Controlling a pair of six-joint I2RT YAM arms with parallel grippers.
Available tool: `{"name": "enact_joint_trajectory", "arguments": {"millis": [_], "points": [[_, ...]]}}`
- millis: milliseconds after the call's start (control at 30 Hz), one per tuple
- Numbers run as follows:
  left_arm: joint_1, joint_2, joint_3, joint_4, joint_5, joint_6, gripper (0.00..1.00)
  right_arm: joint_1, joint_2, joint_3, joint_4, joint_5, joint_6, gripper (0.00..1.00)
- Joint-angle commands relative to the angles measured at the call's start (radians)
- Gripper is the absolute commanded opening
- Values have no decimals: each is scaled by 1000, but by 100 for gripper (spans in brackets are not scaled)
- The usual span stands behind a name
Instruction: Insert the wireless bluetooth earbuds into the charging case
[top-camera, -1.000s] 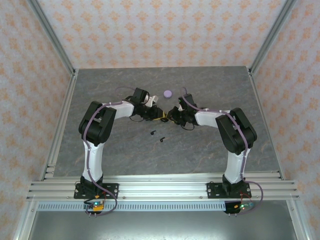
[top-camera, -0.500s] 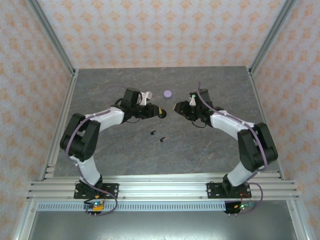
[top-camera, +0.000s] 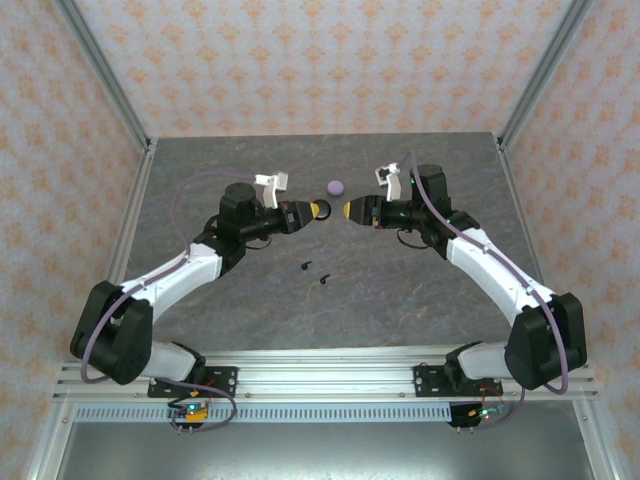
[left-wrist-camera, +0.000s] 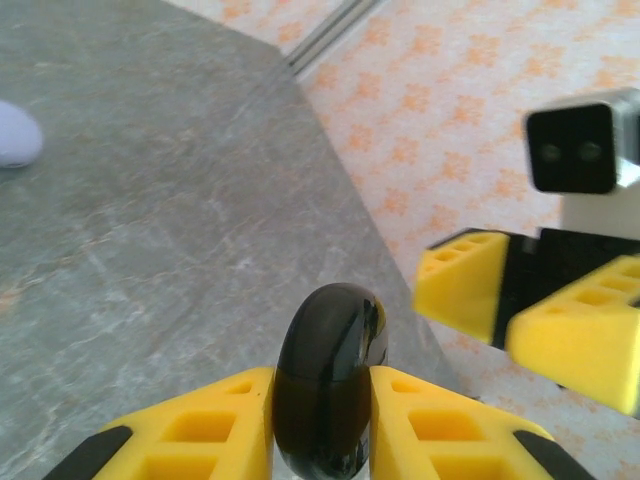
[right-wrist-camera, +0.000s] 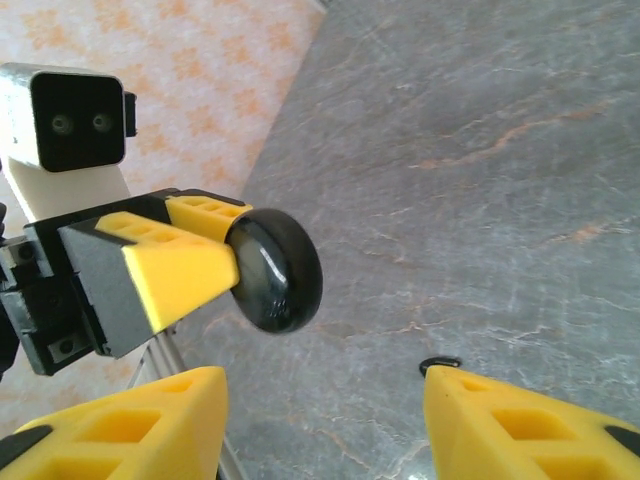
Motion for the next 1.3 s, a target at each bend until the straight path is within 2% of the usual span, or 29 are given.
{"name": "enact_joint_trajectory", "arguments": {"millis": [0, 233, 567, 1033, 1167, 1267], "points": [[-30, -73, -11, 71, -35, 30, 26, 7, 12, 62, -21, -94, -49, 55], [-58, -111, 2, 48, -33, 62, 26, 36, 22, 97, -16, -157, -67, 55], [-66, -119, 8, 32, -28, 78, 26, 57, 45, 123, -9, -154, -62, 53], [-76, -116, 14, 51, -1, 68, 26, 71, 83, 161, 16, -185, -42, 30], [-79, -114, 15, 46, 1, 68, 26, 73, 83, 166, 15, -192, -41, 21], [-79, -119, 17, 24, 1, 79, 31, 73, 76, 169, -2, -183, -51, 18]]}}
